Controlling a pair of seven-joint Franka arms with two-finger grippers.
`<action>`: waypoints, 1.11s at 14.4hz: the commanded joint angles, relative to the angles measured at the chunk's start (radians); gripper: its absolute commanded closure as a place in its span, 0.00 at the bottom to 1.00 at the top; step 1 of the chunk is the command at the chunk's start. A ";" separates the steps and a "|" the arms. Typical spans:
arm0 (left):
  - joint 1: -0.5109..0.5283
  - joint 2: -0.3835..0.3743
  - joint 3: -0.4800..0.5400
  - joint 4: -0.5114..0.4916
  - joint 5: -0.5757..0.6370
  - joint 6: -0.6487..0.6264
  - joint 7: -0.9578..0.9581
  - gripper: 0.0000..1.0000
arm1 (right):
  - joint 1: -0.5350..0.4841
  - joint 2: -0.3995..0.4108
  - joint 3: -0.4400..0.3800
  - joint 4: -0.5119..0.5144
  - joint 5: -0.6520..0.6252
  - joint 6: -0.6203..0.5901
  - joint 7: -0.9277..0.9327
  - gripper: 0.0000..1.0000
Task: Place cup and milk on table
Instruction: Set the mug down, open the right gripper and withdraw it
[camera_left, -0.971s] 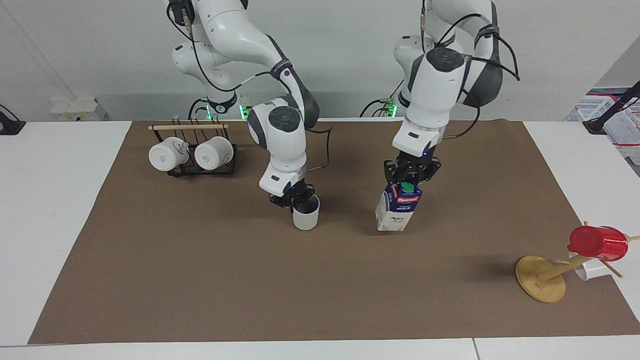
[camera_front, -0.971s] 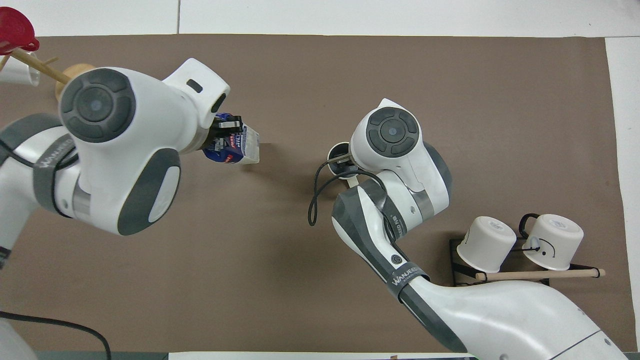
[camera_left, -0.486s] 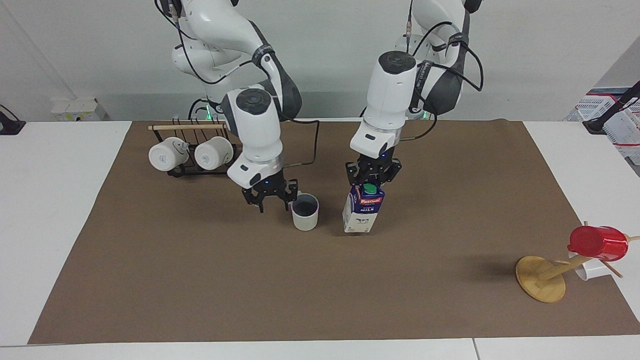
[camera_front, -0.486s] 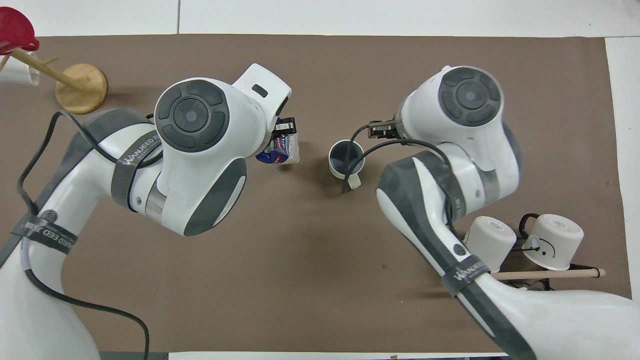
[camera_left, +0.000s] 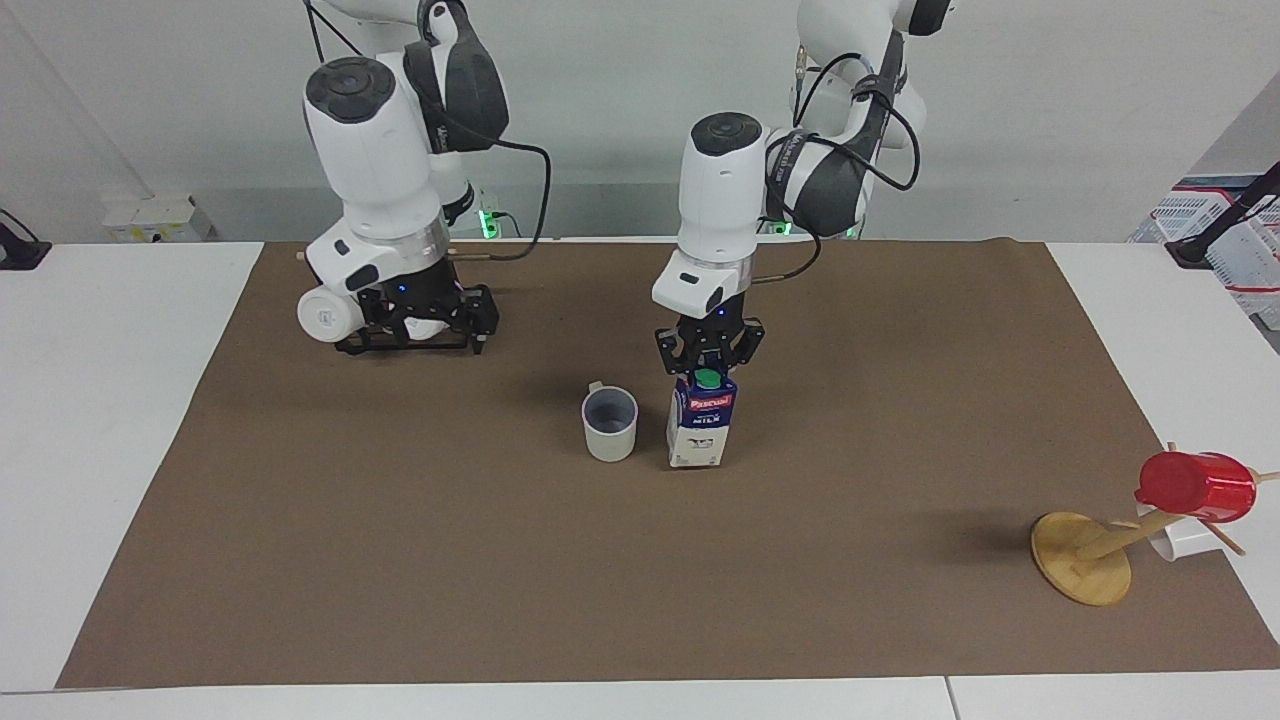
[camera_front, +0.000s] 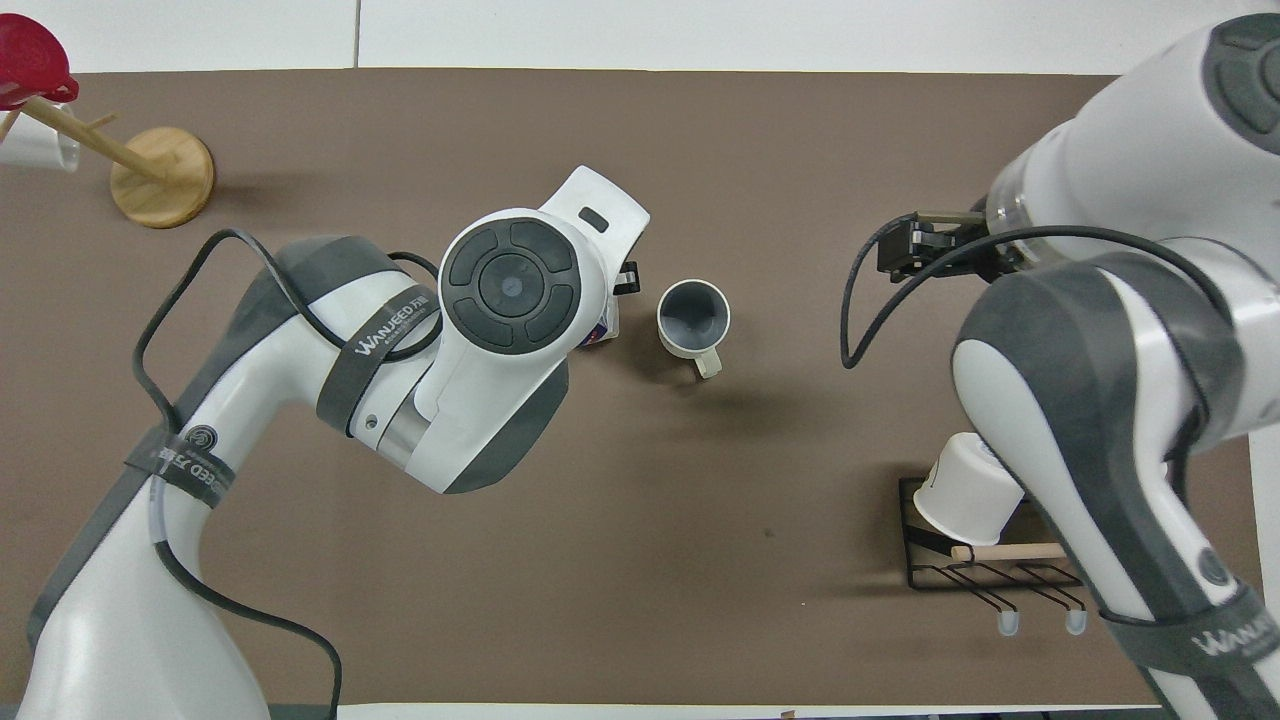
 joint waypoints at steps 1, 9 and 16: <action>-0.030 0.000 0.013 -0.005 0.028 0.009 -0.053 1.00 | -0.072 -0.093 0.010 -0.098 -0.005 -0.069 -0.044 0.00; -0.065 0.003 0.012 -0.018 0.028 0.010 -0.113 1.00 | -0.294 -0.207 0.006 -0.168 -0.007 -0.129 -0.332 0.00; -0.054 -0.004 0.010 -0.021 0.025 0.010 -0.113 0.00 | -0.294 -0.095 0.016 0.115 0.002 -0.281 -0.329 0.00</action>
